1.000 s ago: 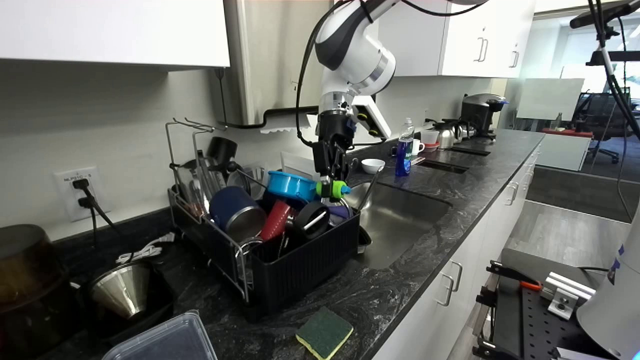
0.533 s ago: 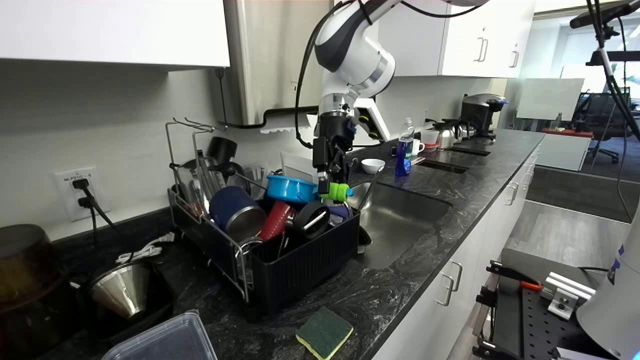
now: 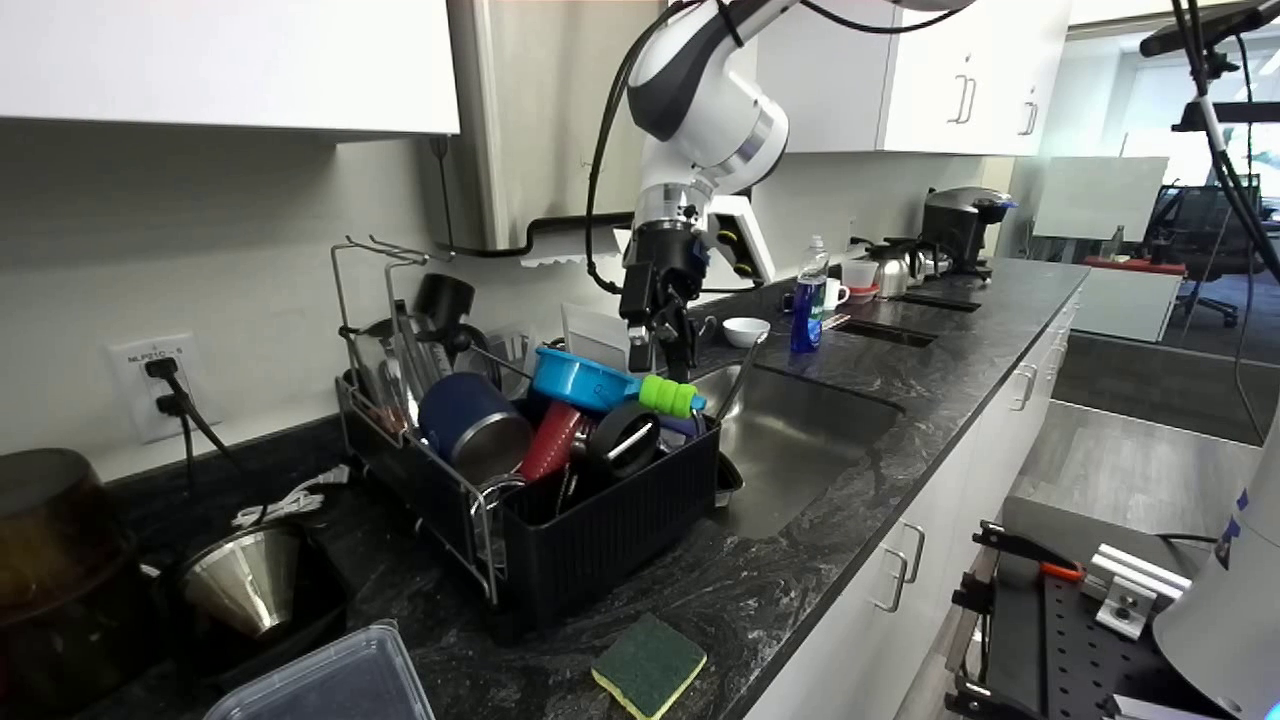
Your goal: Pick the blue pot from the sink and place it in the rack
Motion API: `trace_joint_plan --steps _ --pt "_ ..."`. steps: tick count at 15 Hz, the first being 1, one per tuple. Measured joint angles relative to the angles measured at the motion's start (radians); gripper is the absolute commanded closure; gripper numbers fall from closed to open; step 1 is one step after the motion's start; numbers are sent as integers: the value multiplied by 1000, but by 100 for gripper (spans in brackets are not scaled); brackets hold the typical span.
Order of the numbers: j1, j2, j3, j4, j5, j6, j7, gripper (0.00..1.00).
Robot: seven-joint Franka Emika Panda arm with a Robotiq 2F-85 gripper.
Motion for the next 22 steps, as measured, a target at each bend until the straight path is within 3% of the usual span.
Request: trace_joint_plan --steps 7,22 --pt "3 -85 4 19 -54 -8 -11 0" --pt "24 -396 -21 -33 -603 -23 41 0"
